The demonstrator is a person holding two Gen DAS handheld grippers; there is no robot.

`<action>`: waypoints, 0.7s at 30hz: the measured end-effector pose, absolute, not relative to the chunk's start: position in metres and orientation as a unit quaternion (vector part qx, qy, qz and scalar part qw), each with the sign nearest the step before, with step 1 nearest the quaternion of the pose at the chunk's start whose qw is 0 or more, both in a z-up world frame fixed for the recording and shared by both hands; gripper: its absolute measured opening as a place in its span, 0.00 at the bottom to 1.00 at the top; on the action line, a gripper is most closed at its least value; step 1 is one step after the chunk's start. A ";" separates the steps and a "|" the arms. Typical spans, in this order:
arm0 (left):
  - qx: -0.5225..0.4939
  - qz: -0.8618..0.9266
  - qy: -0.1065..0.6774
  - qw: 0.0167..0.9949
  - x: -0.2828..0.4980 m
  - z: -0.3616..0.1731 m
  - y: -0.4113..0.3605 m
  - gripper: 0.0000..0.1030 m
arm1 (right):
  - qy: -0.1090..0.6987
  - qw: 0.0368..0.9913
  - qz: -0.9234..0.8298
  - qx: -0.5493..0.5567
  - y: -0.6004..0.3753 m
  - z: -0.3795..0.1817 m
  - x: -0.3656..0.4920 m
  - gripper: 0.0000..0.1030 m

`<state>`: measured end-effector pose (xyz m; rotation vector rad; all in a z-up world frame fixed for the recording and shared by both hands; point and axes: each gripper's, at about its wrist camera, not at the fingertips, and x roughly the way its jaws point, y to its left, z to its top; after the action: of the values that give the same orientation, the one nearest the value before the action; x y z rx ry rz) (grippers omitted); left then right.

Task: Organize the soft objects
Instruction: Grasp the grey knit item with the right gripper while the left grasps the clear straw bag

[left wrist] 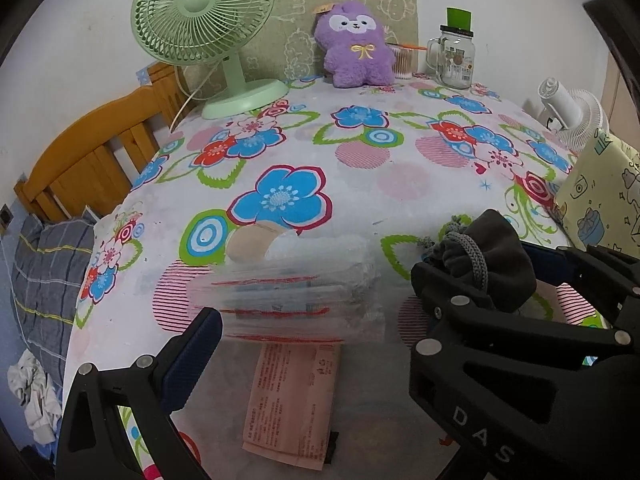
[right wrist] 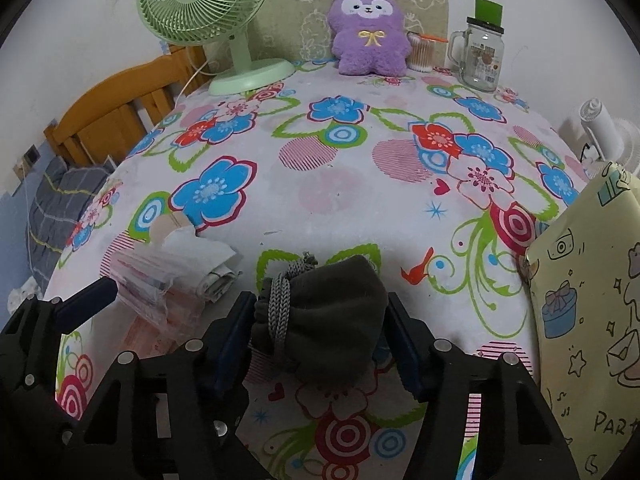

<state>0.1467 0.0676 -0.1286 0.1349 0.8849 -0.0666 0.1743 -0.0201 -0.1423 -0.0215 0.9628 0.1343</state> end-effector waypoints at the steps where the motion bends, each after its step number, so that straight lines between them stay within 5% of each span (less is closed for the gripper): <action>1: 0.064 -0.032 0.427 0.901 0.147 -0.127 0.068 1.00 | 0.460 0.886 0.064 -0.011 -0.020 -0.141 0.174 0.63; 21: 0.023 -0.024 0.435 0.900 0.175 -0.130 0.088 1.00 | 0.437 0.897 0.069 -0.015 -0.006 -0.125 0.185 0.62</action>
<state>0.1751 0.0881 -0.1298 0.0466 0.9012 -0.0507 0.1852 -0.0059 -0.1248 -0.0305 0.9044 0.1423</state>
